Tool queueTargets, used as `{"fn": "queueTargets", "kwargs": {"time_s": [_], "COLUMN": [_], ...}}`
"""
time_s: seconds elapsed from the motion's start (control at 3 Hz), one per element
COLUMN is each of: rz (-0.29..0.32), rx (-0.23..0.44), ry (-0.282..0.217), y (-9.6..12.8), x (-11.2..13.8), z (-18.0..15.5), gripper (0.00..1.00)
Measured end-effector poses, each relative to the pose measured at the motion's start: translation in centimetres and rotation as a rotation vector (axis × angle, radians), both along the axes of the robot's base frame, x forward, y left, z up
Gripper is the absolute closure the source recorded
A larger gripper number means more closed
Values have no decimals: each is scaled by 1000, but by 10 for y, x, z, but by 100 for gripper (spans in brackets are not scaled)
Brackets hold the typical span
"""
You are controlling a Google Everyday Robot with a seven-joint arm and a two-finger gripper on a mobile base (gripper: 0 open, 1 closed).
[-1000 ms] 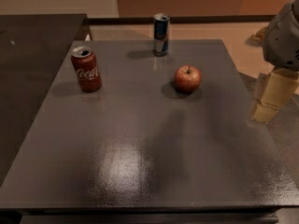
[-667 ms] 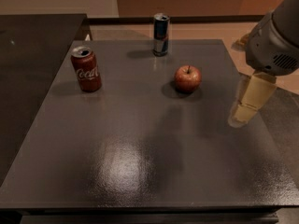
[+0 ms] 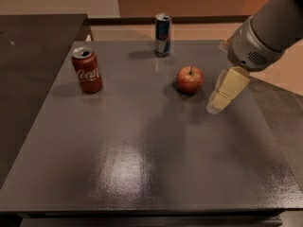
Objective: Move apple near coke can
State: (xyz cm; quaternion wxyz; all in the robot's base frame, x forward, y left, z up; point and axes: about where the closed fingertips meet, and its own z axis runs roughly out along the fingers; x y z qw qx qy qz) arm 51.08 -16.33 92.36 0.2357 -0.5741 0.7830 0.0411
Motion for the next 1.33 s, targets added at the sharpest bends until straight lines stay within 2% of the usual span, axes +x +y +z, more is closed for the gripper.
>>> {"fn": "queueTargets", "kwargs": {"time_s": [0.33,1.33], "rz": [-21,-34], "rx": [49,141], "ry": [4,30], "y": [7,34], "x": [25,65], "z": [-15,-57], "gripper": [0,0]}}
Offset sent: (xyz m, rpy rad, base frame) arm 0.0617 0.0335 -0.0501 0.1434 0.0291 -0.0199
